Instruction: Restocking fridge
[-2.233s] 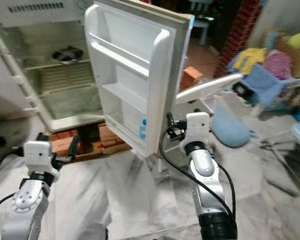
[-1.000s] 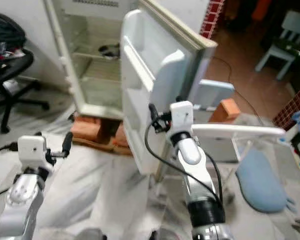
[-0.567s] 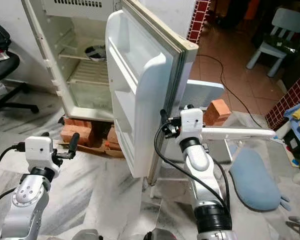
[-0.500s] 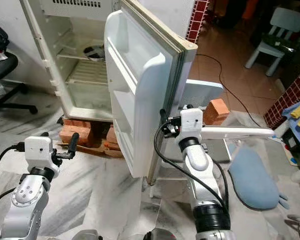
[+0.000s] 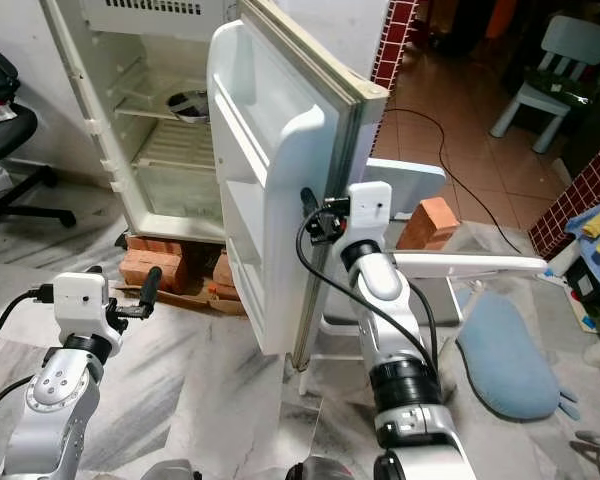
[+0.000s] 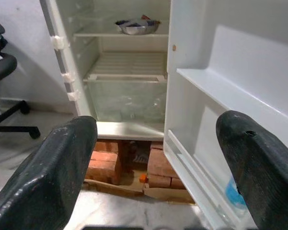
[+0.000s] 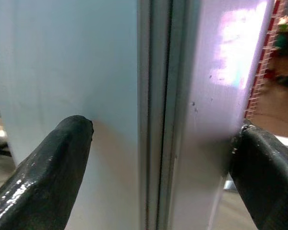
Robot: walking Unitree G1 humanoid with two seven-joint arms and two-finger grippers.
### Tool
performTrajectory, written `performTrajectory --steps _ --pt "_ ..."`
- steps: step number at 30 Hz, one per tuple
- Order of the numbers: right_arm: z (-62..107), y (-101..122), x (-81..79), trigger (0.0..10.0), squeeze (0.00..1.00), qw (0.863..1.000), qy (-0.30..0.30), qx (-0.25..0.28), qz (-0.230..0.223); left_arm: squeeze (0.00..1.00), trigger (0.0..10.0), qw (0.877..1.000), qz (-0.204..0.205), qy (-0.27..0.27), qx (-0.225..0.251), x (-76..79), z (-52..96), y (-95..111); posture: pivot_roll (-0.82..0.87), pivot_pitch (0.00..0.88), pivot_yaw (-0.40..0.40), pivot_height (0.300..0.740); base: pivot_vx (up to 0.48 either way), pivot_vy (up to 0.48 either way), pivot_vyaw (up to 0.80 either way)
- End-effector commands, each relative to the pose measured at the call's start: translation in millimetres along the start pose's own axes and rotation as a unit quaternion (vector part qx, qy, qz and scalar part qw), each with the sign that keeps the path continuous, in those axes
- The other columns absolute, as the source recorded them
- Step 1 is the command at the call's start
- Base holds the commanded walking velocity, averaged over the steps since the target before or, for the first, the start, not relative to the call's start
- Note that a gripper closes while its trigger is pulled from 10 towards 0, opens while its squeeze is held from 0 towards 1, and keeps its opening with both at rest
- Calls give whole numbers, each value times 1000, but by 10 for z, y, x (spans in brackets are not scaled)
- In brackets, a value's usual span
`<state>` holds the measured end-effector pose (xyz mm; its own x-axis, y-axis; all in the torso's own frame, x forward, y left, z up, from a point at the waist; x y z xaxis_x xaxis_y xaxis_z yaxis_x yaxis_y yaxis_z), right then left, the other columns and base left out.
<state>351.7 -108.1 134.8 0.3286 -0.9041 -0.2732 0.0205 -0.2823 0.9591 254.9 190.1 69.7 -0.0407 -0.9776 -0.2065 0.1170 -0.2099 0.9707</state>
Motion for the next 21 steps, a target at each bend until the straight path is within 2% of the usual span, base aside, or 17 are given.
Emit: performTrajectory --steps 1,2,4,6,9,10,11,13,16,17,21 --pt "-67 80 -293 10000 0 993 97 -8 -60 0 10000 1000 3 -2 -5 15 6 -12 175 0 -77 740 0 0 0" --pt "-38 124 -419 10000 0 984 148 -10 -102 0 10000 1000 3 -3 -5 18 8 -12 175 0 -77 740 0 0 0" --pt "84 257 -605 10000 0 959 240 -10 -151 0 10000 1000 3 -5 -5 18 19 -13 170 0 -77 740 0 0 0" --pt "218 307 -634 10000 0 945 285 -20 -159 0 10000 1000 4 -7 -7 18 29 -19 164 0 -74 740 0 0 0" --pt "266 297 -609 10000 0 942 292 -27 -161 0 10000 1000 5 -8 -8 21 31 -24 164 0 -74 740 0 0 0" --pt "298 236 -539 10000 0 945 285 -40 -152 0 10000 1000 6 -11 -9 33 27 -29 158 0 -73 740 0 0 0" --pt "298 236 -539 10000 0 945 285 -40 -152 0 10000 1000 6 -11 -9 33 27 -29 158 0 -73 740 0 0 0" --pt "320 84 -350 10000 0 963 235 -57 -117 0 10000 1000 6 -16 -11 49 24 -39 149 0 -67 740 0 0 0" --pt "331 -38 -147 10000 0 985 155 -49 -56 0 10000 1000 7 -18 -14 46 36 -53 149 0 -63 740 0 0 0" --pt "331 -38 -147 10000 0 985 155 -49 -56 0 10000 1000 7 -18 -14 46 36 -53 149 0 -63 740 0 0 0" --pt "399 -79 14 10000 0 996 69 -43 -43 0 10000 1000 6 -20 -21 51 54 -80 149 0 -61 740 0 0 0"
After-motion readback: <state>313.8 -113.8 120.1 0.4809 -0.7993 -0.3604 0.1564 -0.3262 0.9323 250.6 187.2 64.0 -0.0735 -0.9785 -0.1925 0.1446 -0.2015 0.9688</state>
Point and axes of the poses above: a point about 5 cm out from each wrist's last joint towards the gripper, its own z axis pointing back from the gripper into the wrist, its own y axis along the axis of the wrist's last joint, x = y × z, the point moved 2 cm from there along -z, pointing out of the wrist towards the gripper, and after that the axes turned 8 degrees about -z, right-handed, at the moved point
